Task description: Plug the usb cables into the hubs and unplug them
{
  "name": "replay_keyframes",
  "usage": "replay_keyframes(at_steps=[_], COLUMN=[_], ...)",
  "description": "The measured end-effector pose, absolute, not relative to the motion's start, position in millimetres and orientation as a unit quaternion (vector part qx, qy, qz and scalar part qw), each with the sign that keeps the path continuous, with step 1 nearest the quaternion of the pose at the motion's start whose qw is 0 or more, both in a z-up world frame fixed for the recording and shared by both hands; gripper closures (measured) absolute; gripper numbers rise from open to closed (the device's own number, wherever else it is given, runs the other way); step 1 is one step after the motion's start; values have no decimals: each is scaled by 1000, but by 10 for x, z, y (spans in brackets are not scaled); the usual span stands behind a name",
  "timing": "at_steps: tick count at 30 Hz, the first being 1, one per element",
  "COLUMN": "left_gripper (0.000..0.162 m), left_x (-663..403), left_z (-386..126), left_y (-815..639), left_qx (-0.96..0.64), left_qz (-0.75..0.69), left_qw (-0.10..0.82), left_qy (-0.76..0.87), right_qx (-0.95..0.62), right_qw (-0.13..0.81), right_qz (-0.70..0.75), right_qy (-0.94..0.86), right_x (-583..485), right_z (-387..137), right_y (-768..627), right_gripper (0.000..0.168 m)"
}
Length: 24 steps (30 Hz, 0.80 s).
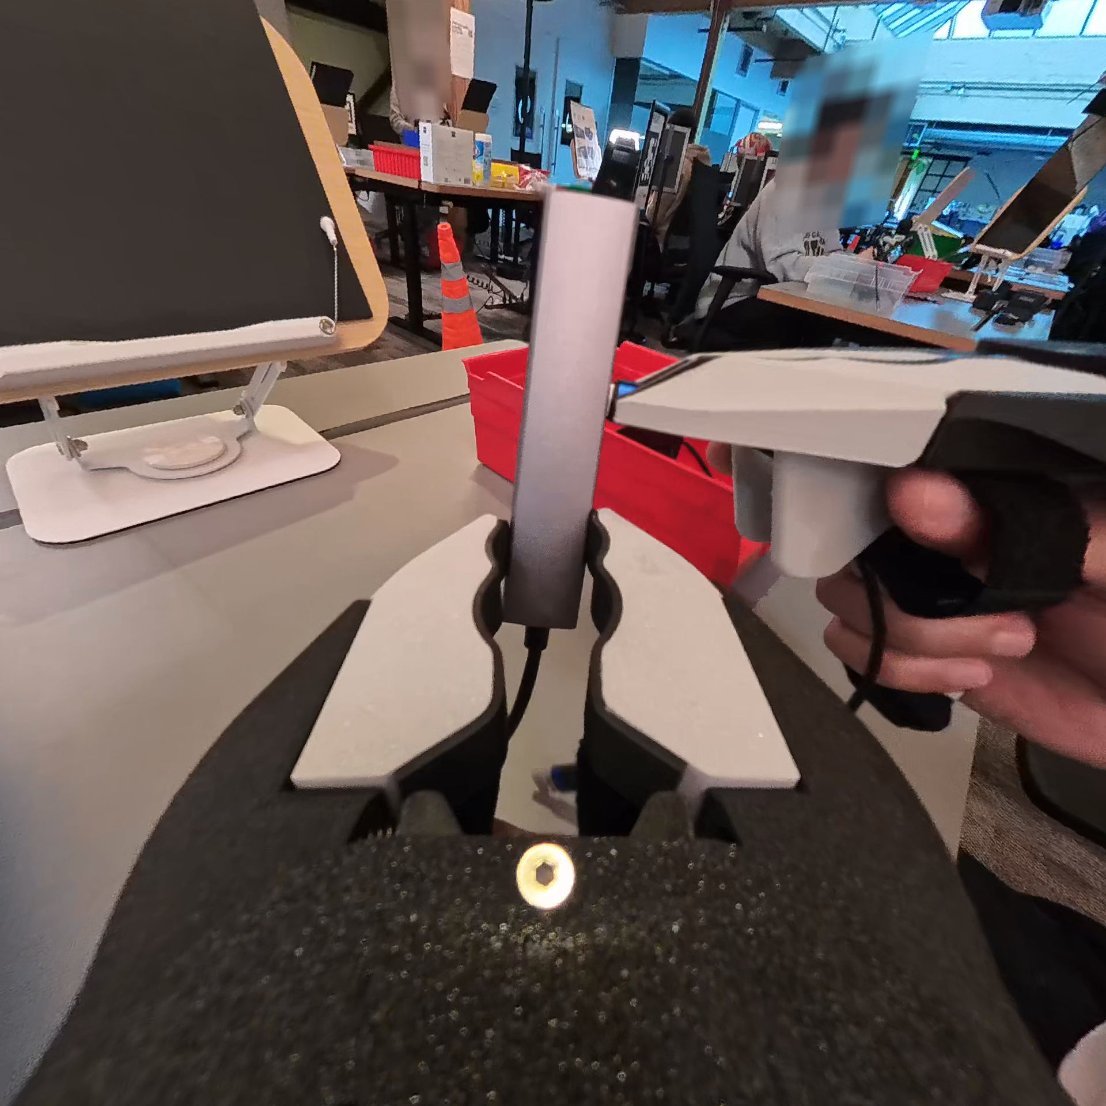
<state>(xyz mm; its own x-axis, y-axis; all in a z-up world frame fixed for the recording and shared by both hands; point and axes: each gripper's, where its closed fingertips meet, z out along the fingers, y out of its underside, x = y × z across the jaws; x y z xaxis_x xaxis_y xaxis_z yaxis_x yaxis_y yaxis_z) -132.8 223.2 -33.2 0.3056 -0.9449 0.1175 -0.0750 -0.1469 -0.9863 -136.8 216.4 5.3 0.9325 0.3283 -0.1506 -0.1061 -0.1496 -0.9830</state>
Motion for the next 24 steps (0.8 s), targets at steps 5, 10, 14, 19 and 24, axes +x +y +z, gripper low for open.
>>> replay_keyframes(at_steps=[5, 10, 14, 19, 24], left_gripper=[132, 139, 138, 138, 139], left_x=[-1260, -1270, -1283, -1423, -1475], left_z=[-294, -239, -234, -290, -252], left_y=[2191, 2187, 2207, 2515, 2558], left_qx=[-609, -603, -624, -673, -657], left_qz=[-444, -433, -456, -484, -481], left_qw=[487, 493, 471, 450, 454], left_qy=[441, 454, 425, 333, 360], right_qx=[-765, -769, -757, -727, -690], right_qw=[615, 613, 633, 671, 715], right_qz=[143, 120, 115, 123, 85], right_qy=[-126, -137, -114, -76, -74], right_x=[-1441, -1471, -1473, -1319, -761], right_z=[-13, 24, 37, 158, 697], right_y=[2100, 2084, 2108, 2014, 1701], right_gripper=[163, 163, 164, 164, 164])
